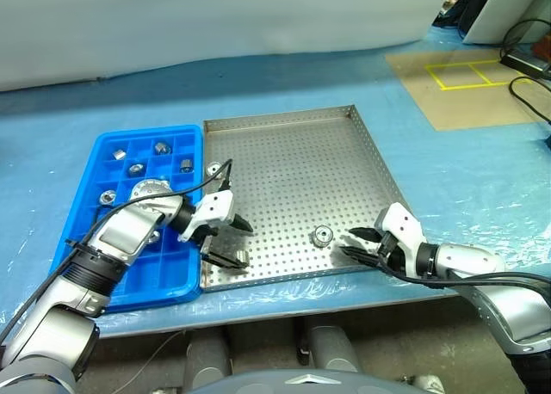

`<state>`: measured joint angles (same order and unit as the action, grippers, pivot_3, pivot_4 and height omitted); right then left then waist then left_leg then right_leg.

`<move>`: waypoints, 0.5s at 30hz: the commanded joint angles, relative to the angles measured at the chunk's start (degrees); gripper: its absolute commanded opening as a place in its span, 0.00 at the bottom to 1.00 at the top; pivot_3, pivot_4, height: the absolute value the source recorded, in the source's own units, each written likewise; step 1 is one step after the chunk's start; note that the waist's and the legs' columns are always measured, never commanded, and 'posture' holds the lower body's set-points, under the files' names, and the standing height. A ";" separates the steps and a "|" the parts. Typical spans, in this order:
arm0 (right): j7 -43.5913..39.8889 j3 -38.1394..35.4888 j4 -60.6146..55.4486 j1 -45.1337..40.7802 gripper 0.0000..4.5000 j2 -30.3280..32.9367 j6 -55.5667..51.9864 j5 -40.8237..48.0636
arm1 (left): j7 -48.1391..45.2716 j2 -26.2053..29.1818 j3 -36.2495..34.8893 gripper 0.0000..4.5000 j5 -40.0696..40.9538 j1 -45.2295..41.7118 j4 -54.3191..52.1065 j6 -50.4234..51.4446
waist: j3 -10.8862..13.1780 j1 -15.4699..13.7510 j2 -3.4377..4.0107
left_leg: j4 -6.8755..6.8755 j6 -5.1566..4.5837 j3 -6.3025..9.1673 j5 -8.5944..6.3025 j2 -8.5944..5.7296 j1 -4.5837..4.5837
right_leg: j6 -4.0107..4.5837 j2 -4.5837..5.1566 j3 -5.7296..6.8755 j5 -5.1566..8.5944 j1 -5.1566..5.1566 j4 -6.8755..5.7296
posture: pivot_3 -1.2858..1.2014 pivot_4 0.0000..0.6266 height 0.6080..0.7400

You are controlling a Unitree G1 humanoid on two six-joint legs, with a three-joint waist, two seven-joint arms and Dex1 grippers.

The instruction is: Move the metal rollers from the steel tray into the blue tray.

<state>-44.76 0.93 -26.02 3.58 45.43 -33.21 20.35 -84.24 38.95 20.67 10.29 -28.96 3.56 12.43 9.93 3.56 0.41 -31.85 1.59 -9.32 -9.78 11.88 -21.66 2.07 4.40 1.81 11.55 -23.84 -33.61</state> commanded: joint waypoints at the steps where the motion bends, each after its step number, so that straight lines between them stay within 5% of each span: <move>1: -0.62 0.06 -0.19 1.07 0.49 -0.13 0.82 -0.29 | -1.06 1.42 0.76 0.91 -1.14 1.49 -0.10 -1.84 | -0.01 0.02 -0.01 | -0.01 0.06 -0.06 -0.04 0.00 0.10 | 0.00 0.00 -0.07 0.00 0.04 -0.04 | 0.36 0.24 1.00; 11: -0.03 0.65 -1.59 0.30 0.49 -0.15 -0.66 -0.23 | 1.38 1.34 1.93 0.91 -3.54 3.23 -0.68 0.34 | -0.19 0.11 0.06 | -0.01 0.27 -0.22 -0.16 0.01 0.76 | -0.07 -0.03 -0.26 0.04 0.52 -0.10 | 0.37 0.24 1.00; 15: -0.07 0.66 -1.82 0.31 0.48 -0.16 -0.96 -0.22 | 2.09 1.20 2.12 0.71 -4.10 3.32 -0.11 -0.07 | -0.34 0.25 0.25 | -0.01 0.29 -0.22 -0.18 0.01 0.76 | -0.07 -0.06 -0.29 0.04 0.53 -0.10 | 0.37 0.24 1.00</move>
<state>-44.64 0.96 -26.55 3.39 45.31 -33.77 20.20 -82.57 39.26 21.80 7.94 -27.04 1.99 12.17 9.59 3.81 0.67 -31.85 1.88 -9.54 -9.96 11.89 -20.89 1.99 4.34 1.51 11.59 -23.31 -33.71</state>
